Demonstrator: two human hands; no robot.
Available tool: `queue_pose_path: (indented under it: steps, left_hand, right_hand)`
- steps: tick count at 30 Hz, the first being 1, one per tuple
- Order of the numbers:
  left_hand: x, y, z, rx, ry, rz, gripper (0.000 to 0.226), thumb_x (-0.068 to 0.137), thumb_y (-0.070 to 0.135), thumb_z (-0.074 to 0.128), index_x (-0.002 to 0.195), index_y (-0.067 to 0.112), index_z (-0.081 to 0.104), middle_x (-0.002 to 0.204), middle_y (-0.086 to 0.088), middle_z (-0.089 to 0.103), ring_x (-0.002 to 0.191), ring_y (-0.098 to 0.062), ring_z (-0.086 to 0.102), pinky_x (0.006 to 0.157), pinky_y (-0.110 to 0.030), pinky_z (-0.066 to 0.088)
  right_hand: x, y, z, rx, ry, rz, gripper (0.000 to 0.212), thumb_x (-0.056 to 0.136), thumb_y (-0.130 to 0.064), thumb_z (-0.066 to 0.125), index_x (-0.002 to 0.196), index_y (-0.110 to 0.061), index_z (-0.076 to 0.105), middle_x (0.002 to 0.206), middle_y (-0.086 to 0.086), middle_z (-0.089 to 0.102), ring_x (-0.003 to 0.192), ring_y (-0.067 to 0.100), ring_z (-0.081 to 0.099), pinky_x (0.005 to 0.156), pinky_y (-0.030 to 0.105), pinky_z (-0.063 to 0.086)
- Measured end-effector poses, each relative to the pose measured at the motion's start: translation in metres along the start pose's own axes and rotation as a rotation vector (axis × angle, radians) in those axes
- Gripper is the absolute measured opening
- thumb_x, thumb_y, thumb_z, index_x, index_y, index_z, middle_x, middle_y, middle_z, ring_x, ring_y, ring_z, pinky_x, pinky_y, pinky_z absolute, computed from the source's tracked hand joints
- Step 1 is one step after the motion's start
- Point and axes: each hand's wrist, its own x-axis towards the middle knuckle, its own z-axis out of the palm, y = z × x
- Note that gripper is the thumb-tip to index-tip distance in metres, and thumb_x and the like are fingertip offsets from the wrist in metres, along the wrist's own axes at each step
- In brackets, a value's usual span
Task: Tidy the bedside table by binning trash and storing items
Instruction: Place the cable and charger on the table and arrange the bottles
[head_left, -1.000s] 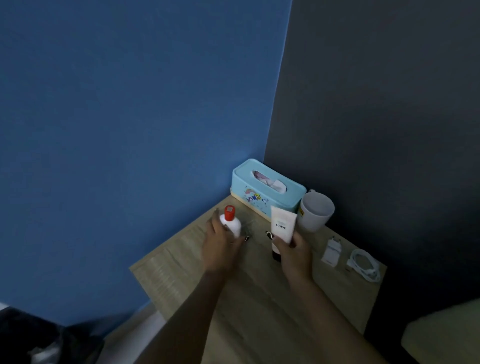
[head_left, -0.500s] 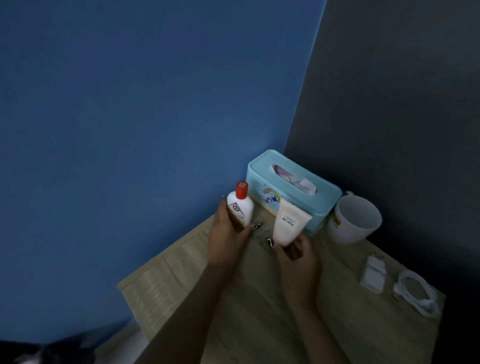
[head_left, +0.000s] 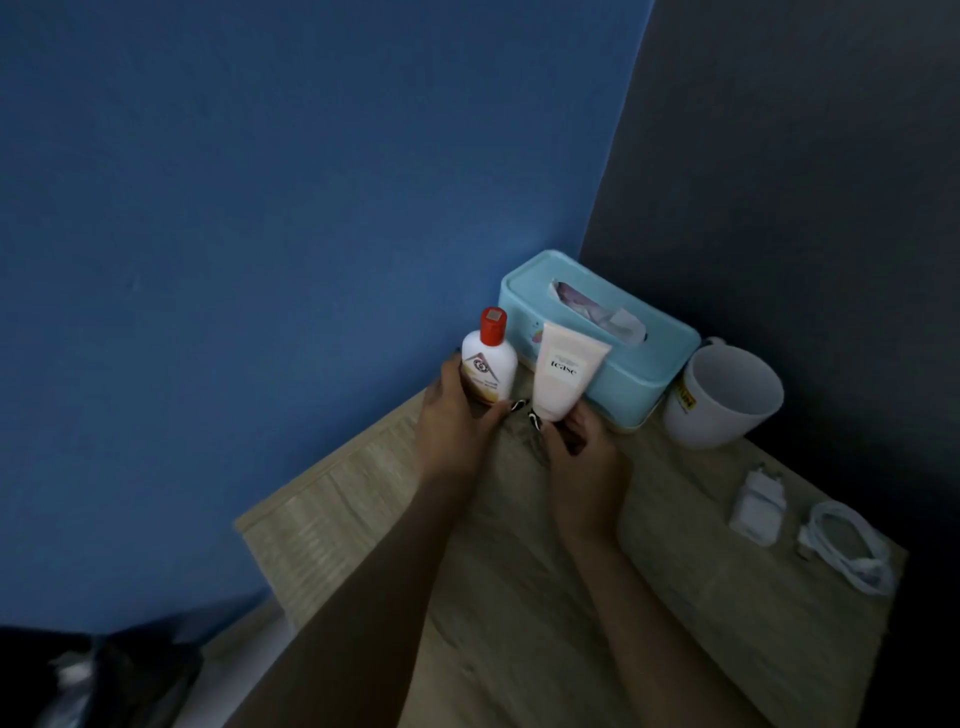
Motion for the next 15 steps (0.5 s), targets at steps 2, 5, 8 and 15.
queue_pose_path:
  steps: [2, 5, 8, 15]
  left_hand:
    - [0.0001, -0.0008, 0.0011, 0.05, -0.015, 0.032, 0.071, 0.075, 0.041, 0.074, 0.135, 0.021, 0.041, 0.125, -0.003, 0.06, 0.114, -0.023, 0.053, 0.09, -0.037, 0.047]
    - [0.0005, -0.0013, 0.0008, 0.068, -0.025, 0.048, 0.071, 0.075, 0.041, 0.073, 0.136, 0.022, 0.04, 0.125, -0.003, 0.059, 0.115, -0.023, 0.052, 0.09, -0.035, 0.044]
    - [-0.0017, -0.0008, -0.0001, 0.064, -0.028, 0.046, 0.07, 0.076, 0.041, 0.072, 0.136, 0.022, 0.042, 0.125, -0.002, 0.06, 0.115, -0.022, 0.053, 0.091, -0.034, 0.044]
    - [-0.0025, 0.0045, -0.0017, 0.046, -0.042, 0.091, 0.069, 0.077, 0.041, 0.069, 0.138, 0.022, 0.041, 0.127, 0.0, 0.06, 0.116, -0.021, 0.053, 0.096, -0.035, 0.044]
  right_hand:
    - [0.0008, 0.0022, 0.0016, -0.04, 0.004, -0.01, 0.028, 0.086, -0.022, 0.068, 0.114, -0.018, 0.068, 0.104, -0.003, 0.073, 0.094, 0.007, 0.065, 0.078, 0.021, 0.047]
    - [0.001, 0.0059, 0.0053, -0.104, 0.014, -0.026, 0.029, 0.087, -0.026, 0.065, 0.114, -0.016, 0.067, 0.105, -0.001, 0.073, 0.095, 0.011, 0.065, 0.078, 0.025, 0.049]
    - [0.0002, 0.0072, 0.0077, -0.134, 0.0, -0.011, 0.031, 0.089, -0.029, 0.063, 0.116, -0.016, 0.066, 0.106, 0.001, 0.072, 0.096, 0.013, 0.066, 0.08, 0.029, 0.051]
    - [0.0011, 0.0043, 0.007, -0.153, 0.004, -0.017, 0.032, 0.089, -0.027, 0.063, 0.118, -0.015, 0.065, 0.107, 0.003, 0.072, 0.096, 0.016, 0.066, 0.081, 0.032, 0.052]
